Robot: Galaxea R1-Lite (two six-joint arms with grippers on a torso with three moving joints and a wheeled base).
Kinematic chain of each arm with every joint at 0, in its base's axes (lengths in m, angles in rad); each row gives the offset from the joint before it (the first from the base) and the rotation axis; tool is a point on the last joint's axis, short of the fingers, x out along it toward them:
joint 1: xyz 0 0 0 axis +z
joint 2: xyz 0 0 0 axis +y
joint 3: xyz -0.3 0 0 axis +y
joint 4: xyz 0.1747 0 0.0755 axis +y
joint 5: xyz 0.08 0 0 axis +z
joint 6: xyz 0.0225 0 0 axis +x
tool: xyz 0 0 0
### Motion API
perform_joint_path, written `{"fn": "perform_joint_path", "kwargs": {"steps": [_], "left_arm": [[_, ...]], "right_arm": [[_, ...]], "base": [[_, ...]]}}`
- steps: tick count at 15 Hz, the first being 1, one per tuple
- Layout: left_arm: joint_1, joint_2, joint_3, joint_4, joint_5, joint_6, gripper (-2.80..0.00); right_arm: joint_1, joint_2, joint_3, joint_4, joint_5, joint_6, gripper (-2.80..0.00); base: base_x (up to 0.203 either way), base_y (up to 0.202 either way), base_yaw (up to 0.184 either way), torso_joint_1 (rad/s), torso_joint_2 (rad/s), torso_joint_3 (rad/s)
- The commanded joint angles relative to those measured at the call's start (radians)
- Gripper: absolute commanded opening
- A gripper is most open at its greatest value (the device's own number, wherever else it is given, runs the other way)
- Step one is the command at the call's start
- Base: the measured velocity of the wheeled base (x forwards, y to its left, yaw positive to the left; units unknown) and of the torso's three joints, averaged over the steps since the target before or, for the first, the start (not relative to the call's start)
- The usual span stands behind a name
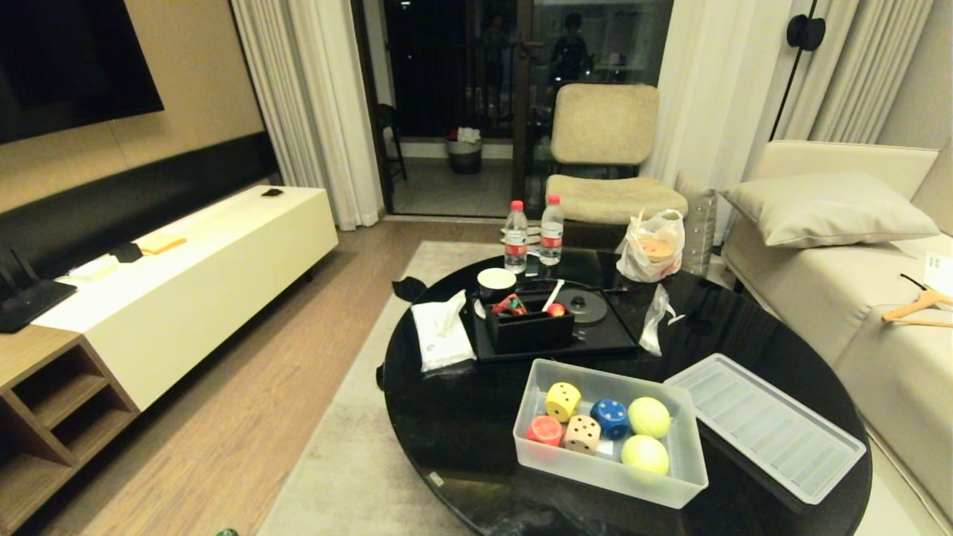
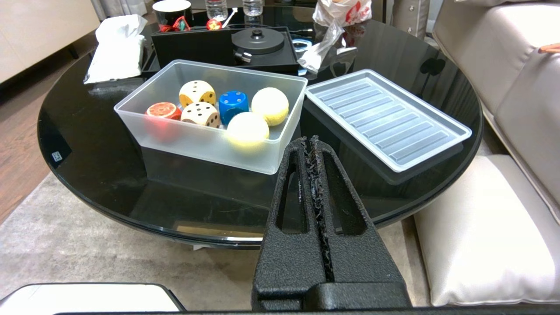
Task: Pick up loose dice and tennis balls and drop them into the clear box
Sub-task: Pick up toys out of the box
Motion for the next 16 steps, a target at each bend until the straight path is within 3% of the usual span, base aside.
{"fn": "perform_joint_path", "kwargs": {"steps": [1,5,8,12,15,16], "left_arm": [[0.005,-0.042,0.015,-0.023,-0.004,0.007,-2.80],[0.005,-0.042,0.016,0.009,-0.116,0.065,-2.80],[0.005,-0.042,0.016,0.069,-0.155,0.056,-2.80],[0.007,-0.042,0.016,0.081,-0.157,0.050,-2.80],[0.127,-0.110,0.016,0.122,-0.163,0.074,-2.80],[0.122,-0.137,0.016,0.125,-0.166,0.081,-2.80]], "right_arm": [[0.001,0.001,0.000,0.000,0.000,0.000,-2.80],[0.000,0.001,0.000,0.000,0.000,0.000,-2.80],[0.001,0.001,0.000,0.000,-0.001,0.000,-2.80],[0.001,0.001,0.000,0.000,0.000,0.000,-2.80],[0.002,0.001,0.000,0.000,0.000,0.000,-2.80],[0.002,0.001,0.000,0.000,0.000,0.000,-2.80]], "base": [[0.000,0.000,0.000,0.000,0.00,0.000],[0.000,0.000,0.000,0.000,0.00,0.000],[0.000,0.000,0.000,0.000,0.00,0.000],[0.000,0.000,0.000,0.000,0.00,0.000],[0.000,0.000,0.000,0.000,0.00,0.000],[0.000,0.000,0.000,0.000,0.00,0.000]]}}
